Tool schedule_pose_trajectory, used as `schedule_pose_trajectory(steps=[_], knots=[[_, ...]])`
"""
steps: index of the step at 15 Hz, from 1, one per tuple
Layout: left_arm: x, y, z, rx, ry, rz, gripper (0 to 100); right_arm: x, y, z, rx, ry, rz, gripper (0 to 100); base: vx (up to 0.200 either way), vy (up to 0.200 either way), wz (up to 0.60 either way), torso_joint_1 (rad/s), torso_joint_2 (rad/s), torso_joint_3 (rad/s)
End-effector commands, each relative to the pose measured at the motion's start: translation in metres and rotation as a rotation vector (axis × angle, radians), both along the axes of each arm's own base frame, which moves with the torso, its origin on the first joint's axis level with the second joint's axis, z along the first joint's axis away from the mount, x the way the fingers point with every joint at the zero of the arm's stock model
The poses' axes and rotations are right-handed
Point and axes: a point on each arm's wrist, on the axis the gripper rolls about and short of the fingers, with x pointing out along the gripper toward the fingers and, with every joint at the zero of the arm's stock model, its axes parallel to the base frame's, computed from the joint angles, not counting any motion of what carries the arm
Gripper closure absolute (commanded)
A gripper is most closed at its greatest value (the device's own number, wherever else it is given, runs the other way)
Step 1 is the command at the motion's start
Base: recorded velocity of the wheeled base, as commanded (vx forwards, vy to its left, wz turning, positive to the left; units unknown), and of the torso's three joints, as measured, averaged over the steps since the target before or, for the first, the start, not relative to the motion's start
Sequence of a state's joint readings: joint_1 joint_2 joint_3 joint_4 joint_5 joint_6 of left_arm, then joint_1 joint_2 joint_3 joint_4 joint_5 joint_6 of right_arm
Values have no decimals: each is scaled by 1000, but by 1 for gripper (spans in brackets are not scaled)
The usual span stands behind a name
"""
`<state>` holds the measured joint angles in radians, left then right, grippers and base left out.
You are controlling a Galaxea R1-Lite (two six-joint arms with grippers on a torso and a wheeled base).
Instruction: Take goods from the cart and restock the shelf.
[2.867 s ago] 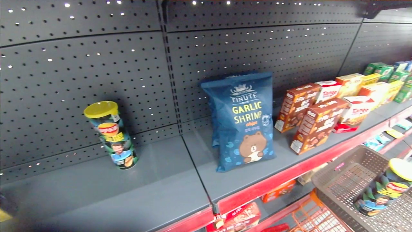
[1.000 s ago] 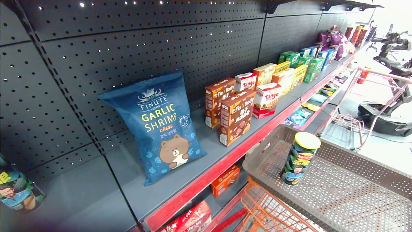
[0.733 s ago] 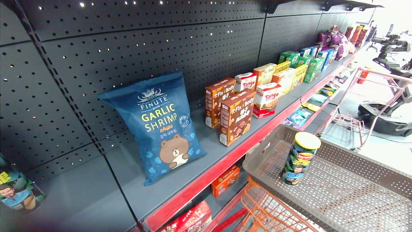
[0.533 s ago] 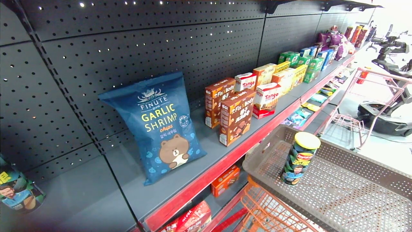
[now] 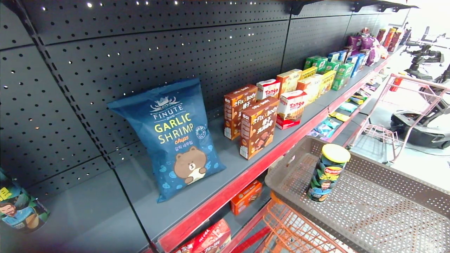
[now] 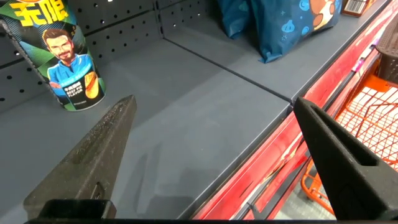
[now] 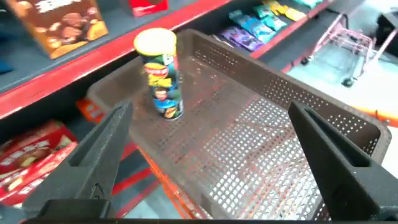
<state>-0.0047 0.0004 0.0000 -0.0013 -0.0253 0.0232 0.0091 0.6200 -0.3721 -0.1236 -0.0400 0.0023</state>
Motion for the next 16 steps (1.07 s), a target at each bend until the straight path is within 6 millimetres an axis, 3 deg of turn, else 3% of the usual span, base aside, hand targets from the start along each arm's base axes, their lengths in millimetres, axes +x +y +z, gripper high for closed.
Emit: schedule_pose_trajectory(steps=[1, 4, 8, 11, 16], knots=[[0, 0, 0, 0, -1, -1, 0, 45, -3, -2, -3, 112, -41, 0, 0, 0, 0, 0, 0, 0], [0, 0, 0, 0, -1, -1, 0, 63, -5, -8, -21, 187, -58, 0, 0, 0, 0, 0, 0, 0], [0, 0, 0, 0, -1, -1, 0, 75, 3, -8, -7, 222, 75, 0, 0, 0, 0, 0, 0, 0], [0, 0, 0, 0, -1, -1, 0, 94, 4, -18, -1, 299, 109, 0, 0, 0, 0, 0, 0, 0], [0, 0, 0, 0, -1, -1, 0, 131, 13, -29, -77, 283, 167, 0, 0, 0, 0, 0, 0, 0]])
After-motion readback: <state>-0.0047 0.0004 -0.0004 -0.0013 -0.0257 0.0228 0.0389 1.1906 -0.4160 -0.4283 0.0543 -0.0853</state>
